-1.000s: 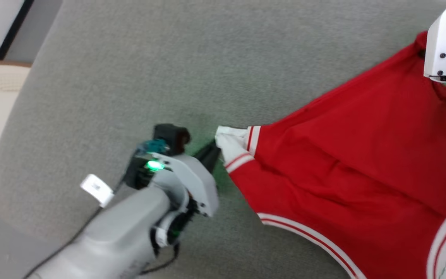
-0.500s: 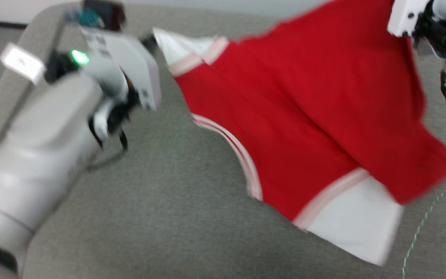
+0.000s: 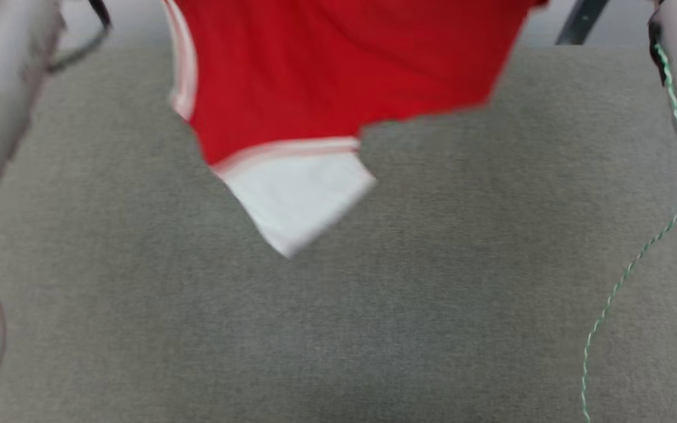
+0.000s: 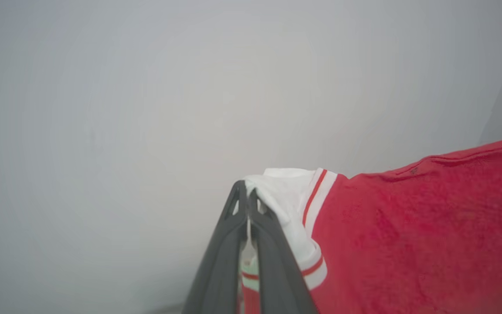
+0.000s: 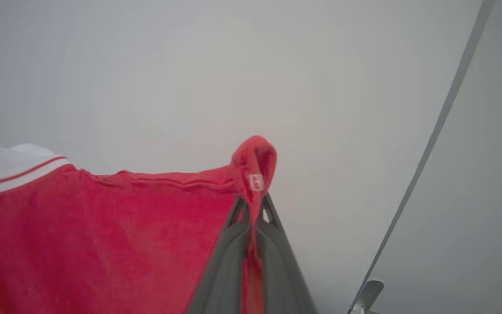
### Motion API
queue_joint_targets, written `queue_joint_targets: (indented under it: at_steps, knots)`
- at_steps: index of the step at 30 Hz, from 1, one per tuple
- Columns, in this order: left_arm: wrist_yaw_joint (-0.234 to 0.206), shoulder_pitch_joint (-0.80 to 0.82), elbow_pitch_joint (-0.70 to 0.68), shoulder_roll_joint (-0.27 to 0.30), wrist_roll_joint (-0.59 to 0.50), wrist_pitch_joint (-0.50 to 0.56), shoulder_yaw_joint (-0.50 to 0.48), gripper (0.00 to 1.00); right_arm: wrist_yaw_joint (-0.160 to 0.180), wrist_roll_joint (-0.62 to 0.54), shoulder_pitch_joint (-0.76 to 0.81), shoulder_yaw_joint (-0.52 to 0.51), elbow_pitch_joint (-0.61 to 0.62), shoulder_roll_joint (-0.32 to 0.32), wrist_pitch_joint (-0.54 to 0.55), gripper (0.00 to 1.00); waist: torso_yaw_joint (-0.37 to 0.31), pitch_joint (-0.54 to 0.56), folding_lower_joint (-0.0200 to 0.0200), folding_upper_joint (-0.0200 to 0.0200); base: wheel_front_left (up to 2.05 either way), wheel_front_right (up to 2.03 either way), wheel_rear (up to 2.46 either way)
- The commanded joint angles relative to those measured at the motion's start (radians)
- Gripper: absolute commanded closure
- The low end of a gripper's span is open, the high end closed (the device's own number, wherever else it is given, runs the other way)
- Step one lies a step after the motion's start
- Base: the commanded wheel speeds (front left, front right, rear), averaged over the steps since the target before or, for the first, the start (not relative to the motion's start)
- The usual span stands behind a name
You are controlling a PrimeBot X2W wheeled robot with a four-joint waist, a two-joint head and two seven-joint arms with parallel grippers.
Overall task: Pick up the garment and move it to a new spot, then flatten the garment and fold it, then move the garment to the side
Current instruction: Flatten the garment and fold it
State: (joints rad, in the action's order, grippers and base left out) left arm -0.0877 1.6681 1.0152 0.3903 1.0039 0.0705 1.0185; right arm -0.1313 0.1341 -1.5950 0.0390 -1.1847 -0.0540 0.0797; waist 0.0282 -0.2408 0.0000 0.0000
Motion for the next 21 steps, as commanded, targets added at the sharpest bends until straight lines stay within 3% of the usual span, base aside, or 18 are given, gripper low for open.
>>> queue_joint_targets:
  at_steps: [1,11,21]
  knots:
    - [0.001,0.027,0.014,-0.002,-0.009,-0.011,-0.002,1.00,0.001,0.007,-0.019,0.012,-0.005,0.005,-0.013,1.00,-0.027,-0.015,0.0000,0.0000,0.00,0.00,0.00]
    - [0.049,0.267,0.128,-0.028,-0.056,-0.127,-0.011,1.00,0.001,0.084,-0.149,0.109,-0.029,0.005,-0.138,1.00,-0.056,-0.196,0.0000,0.0000,0.00,0.00,0.00]
    - [0.093,0.493,0.172,-0.058,-0.101,-0.281,-0.012,1.00,0.001,-0.025,-0.298,0.054,-0.037,0.004,-0.322,1.00,-0.043,-0.432,0.0000,0.0000,0.00,0.00,0.00]
